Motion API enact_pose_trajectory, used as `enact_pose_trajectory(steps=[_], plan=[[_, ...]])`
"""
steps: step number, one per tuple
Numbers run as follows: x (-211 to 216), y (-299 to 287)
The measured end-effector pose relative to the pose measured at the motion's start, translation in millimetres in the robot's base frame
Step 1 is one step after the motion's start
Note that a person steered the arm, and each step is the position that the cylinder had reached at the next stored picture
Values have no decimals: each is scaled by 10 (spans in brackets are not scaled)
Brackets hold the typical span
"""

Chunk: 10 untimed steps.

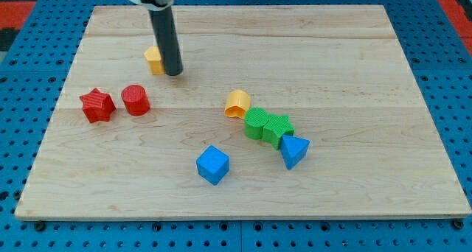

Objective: Push the yellow hexagon to the top left

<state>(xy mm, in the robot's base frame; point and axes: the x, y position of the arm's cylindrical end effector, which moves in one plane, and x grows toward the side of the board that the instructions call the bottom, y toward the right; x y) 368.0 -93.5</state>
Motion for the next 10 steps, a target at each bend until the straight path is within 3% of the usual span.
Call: enact_pose_trajectory(steps=[1,2,3,4,5,6,7,8,9,10], plan=[[-54,-106],[-593,-594],[-631,-621],[-338,-574],[-596,-885],[-728,-815],[-543,-1031],[-892,-1470],[-991,-1442],[-768,-1437]])
